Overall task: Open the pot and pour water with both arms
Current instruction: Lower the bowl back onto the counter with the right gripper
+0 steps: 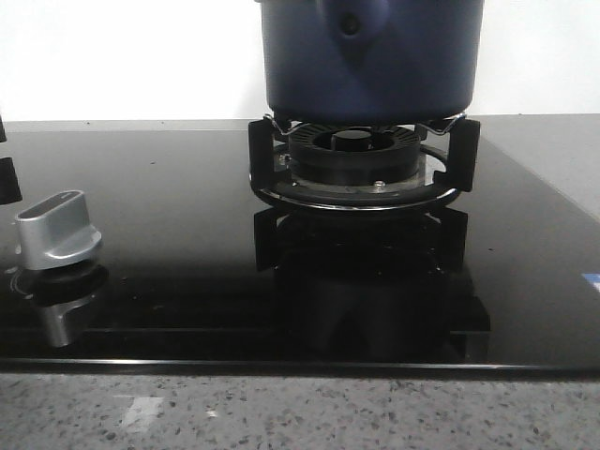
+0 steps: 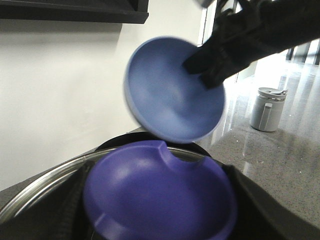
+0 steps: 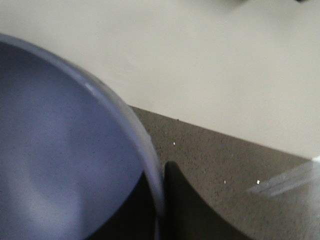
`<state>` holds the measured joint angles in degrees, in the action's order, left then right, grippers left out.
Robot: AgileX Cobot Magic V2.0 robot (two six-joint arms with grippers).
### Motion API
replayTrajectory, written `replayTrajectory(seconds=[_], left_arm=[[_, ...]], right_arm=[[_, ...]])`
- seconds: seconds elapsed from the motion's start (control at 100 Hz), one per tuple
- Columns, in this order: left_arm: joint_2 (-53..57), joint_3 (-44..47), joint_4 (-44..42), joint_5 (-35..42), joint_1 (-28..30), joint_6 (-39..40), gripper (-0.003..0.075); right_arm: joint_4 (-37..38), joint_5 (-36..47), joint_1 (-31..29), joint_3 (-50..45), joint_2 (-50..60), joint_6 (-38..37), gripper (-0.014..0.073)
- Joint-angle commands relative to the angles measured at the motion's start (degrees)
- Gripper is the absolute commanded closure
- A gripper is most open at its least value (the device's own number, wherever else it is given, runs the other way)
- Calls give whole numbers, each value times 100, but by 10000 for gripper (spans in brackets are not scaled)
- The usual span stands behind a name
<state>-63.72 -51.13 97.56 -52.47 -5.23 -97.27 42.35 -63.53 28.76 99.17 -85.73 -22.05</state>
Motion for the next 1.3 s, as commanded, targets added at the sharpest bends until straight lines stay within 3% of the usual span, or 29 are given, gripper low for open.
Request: replayTrajectory(seconds=[0.0, 0.21, 0.3, 0.6, 0.95, 1.05, 1.29], left_arm=[[145, -192, 556, -210, 13, -10, 405], [145, -192, 556, -184, 13, -10, 405], [145, -192, 546, -164, -37, -10, 405], [145, -192, 168, -18, -492, -10, 405], [-57, -246, 80, 222, -779, -18, 405], [-193, -329, 80, 234, -872, -18, 405], [-494, -907, 61, 244, -1035, -18, 405]], right_arm=[[-555, 188, -729, 169, 639, -32, 642], [-3006, -272, -3128, -118, 1016, 695, 642], [-3860, -77, -3702, -787, 1169, 720, 642], [-3967, 655, -3791, -3307, 1634, 762, 642], [-4021, 664, -3791, -4026, 1622, 762, 634], [-4011, 633, -3791, -4026, 1636, 762, 559], [-4011, 897, -3791, -4012, 1892, 762, 182]])
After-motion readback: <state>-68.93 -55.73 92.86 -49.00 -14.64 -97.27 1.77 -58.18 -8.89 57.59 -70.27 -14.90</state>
